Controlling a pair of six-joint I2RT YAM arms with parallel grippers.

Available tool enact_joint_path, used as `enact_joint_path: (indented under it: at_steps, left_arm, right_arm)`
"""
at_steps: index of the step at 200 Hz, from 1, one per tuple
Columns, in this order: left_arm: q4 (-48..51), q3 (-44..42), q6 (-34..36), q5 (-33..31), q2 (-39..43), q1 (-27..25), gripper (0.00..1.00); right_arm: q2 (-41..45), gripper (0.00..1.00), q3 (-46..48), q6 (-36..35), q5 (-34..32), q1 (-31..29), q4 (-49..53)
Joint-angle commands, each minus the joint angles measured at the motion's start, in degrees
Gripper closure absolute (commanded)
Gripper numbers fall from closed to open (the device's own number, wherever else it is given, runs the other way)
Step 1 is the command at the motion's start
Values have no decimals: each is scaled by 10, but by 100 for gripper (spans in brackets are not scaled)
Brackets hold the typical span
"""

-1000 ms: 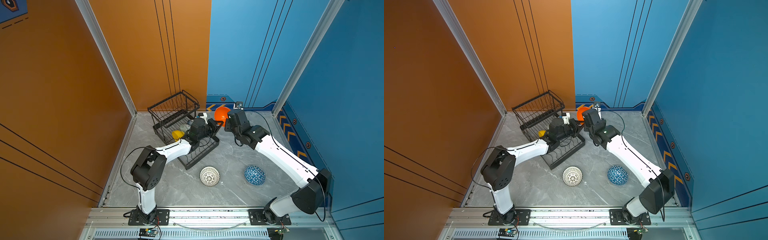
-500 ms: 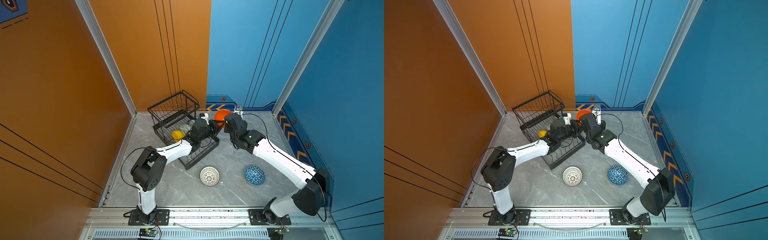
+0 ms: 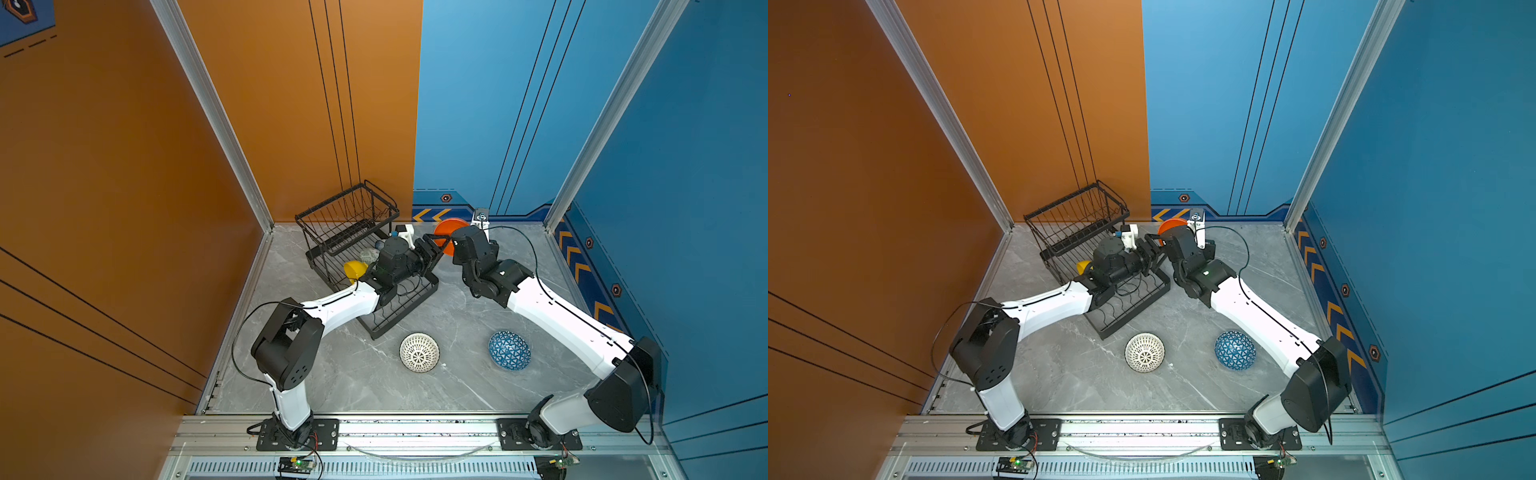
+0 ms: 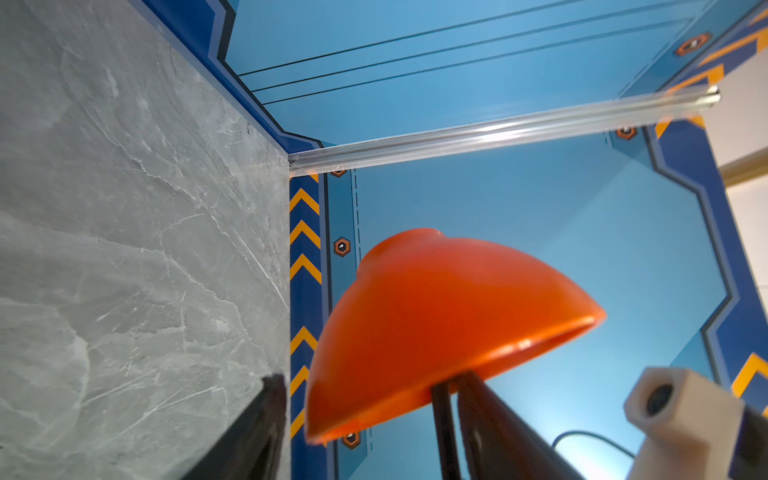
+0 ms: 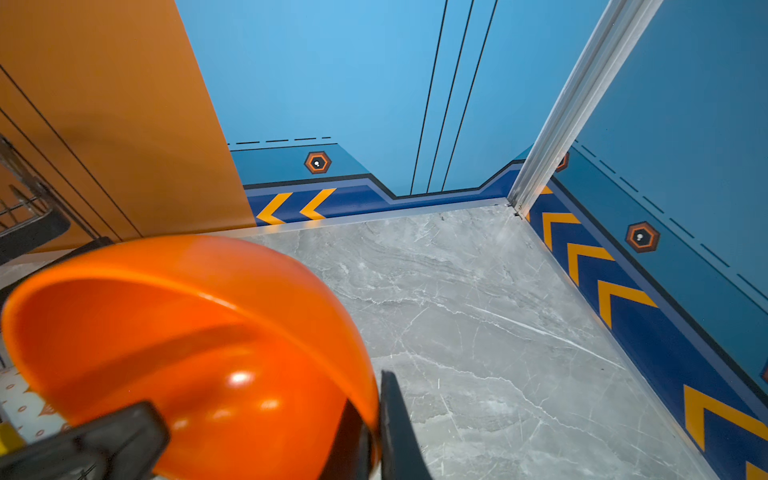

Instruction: Load the bowls into the dish rack

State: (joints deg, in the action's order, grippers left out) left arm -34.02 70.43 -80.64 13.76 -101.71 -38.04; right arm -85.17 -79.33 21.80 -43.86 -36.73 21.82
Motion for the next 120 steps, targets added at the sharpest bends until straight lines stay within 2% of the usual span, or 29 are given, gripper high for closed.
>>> enact_joint_path:
  at_steps: [1,31,65,98,120]
  left_arm:
    - [-10,-20,10,-5,26,7,1]
    - [-2,-58,15,-6,58,21,2]
    - [10,-139,25,-5,132,52,2]
    - [146,-191,102,-20,267,90,2]
    - [224,-243,129,-39,374,140,2]
  right_arm:
    - [-5,100,-24,-22,-47,3,-24]
    - [-14,100,-30,-54,-83,-1,-48]
    - [-31,100,-22,-139,-153,-31,-101]
    - [-71,100,-11,-212,-207,-91,-149]
    - [-99,100,-9,-217,-214,-109,-151]
